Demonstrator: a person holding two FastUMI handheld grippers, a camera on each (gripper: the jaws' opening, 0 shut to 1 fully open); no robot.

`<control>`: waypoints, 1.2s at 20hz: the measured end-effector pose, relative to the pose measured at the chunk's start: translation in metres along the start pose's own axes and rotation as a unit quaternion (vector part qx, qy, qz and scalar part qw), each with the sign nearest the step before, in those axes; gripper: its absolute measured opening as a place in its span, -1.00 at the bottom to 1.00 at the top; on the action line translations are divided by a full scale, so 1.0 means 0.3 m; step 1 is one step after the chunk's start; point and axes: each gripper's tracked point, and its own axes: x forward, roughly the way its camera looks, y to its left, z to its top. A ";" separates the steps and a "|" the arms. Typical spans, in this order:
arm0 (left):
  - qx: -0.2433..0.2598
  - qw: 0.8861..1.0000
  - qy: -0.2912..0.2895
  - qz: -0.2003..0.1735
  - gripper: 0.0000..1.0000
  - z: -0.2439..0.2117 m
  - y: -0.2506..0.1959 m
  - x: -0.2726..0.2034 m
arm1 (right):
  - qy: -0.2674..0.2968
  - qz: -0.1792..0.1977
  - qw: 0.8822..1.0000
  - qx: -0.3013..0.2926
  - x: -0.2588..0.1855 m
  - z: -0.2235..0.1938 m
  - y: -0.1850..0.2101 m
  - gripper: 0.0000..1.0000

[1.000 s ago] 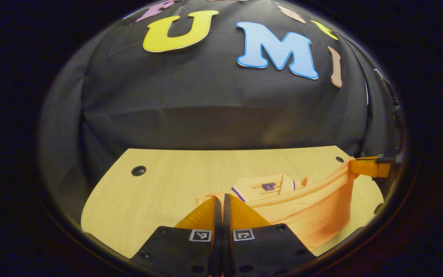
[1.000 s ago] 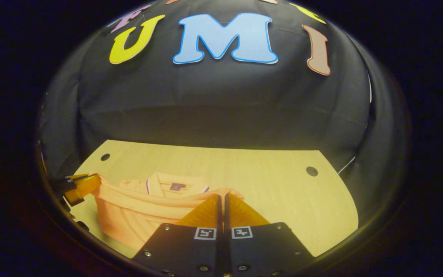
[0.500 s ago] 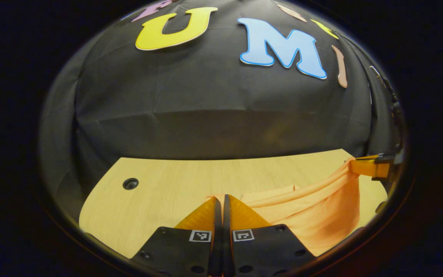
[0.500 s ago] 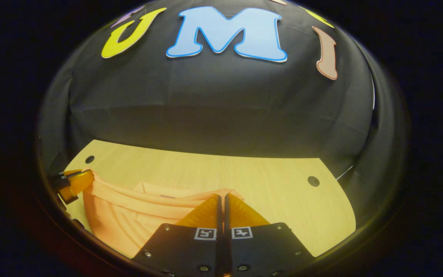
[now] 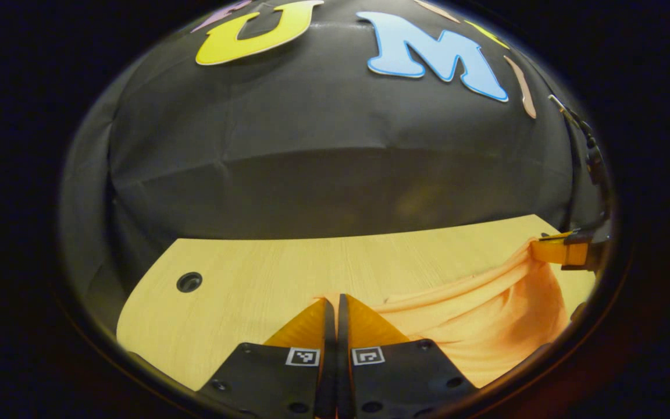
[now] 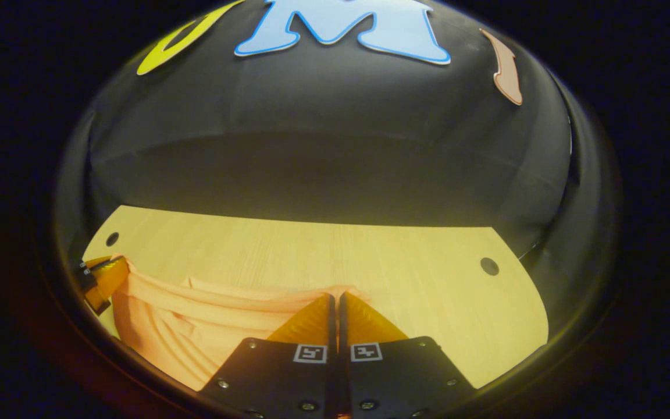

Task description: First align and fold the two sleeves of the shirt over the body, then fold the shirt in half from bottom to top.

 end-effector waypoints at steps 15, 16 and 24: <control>-0.017 1.000 0.002 0.008 0.17 0.053 -0.006 -0.120 | -0.009 0.014 0.999 -0.042 -0.124 0.004 -0.011 -0.23; -0.015 1.000 -0.002 0.012 0.31 0.068 -0.009 -0.140 | -0.012 0.019 0.999 -0.043 -0.142 0.000 -0.007 -0.12; 0.000 0.999 -0.050 0.020 0.65 0.197 -0.042 -0.359 | -0.074 0.037 0.997 -0.008 -0.343 0.092 -0.044 0.89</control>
